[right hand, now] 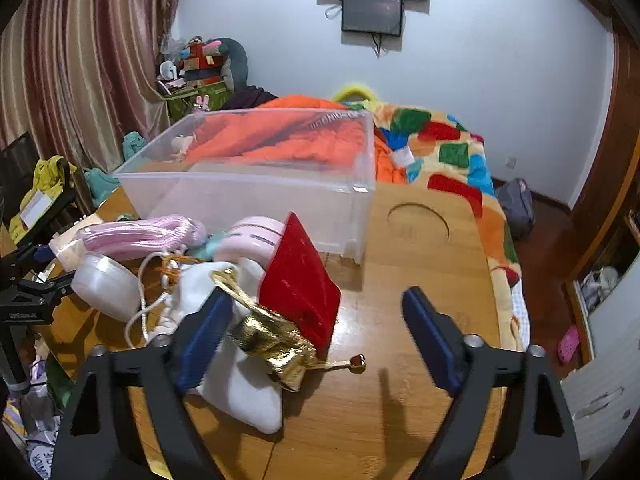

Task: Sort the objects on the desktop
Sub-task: 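Grasp the red velvet pouch with the right gripper while the left gripper grasps the cream tub, then lift and carry the red pouch and cream tub over the clear plastic box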

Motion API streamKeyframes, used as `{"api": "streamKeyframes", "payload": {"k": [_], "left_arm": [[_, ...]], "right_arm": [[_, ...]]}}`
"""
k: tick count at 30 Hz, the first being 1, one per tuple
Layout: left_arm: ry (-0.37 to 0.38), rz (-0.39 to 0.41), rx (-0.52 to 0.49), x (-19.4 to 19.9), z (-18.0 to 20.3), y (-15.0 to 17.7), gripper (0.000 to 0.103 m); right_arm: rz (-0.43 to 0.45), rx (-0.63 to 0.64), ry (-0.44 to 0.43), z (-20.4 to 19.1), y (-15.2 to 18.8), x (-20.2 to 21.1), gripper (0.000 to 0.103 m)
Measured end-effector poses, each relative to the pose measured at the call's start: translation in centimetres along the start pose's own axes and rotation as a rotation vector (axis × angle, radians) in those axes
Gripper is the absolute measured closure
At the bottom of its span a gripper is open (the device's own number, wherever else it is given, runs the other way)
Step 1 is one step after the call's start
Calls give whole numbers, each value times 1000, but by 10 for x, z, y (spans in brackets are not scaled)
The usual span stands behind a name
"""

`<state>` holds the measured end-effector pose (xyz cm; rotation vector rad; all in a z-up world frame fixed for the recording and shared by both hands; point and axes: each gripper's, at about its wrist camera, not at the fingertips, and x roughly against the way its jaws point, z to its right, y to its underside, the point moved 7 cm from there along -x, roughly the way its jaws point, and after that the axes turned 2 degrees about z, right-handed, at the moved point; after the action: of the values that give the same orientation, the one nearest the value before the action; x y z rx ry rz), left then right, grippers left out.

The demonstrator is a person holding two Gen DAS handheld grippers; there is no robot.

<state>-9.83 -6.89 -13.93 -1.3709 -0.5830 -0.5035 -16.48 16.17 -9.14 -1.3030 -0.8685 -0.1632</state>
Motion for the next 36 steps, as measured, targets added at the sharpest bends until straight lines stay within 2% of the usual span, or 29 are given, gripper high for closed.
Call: {"api": "streamKeyframes", "payload": {"k": [6,13,15,16,21,24,25,36], "left_arm": [[-1,-24,17,-9,4,-5,0],[-23,-31,1,-17,10,-7,0],[-23,-32,3,-18,10,-7,8],[-22,-36,1,-19,12,-7,16],[-26,-28,-8,-18,14,-7,22],[-33,-18,-12,-17,15,-6,28],[-36,-16,-10,-16,14,-6,33],[-34,15,25,-7,9,-2,33]], "right_arm": [[-32,-61,-61,12,5,-11,52],[-55,-59,-93,14,4,-25,59],[-55,-50,-100,13,4,-27,63],[-54,-47,-99,13,4,-28,65],[-53,-45,-99,14,4,-30,72],[-48,-43,-99,16,4,-28,77],[-48,-45,-102,16,4,-27,78],[0,-46,-105,15,-3,-6,83]]}}
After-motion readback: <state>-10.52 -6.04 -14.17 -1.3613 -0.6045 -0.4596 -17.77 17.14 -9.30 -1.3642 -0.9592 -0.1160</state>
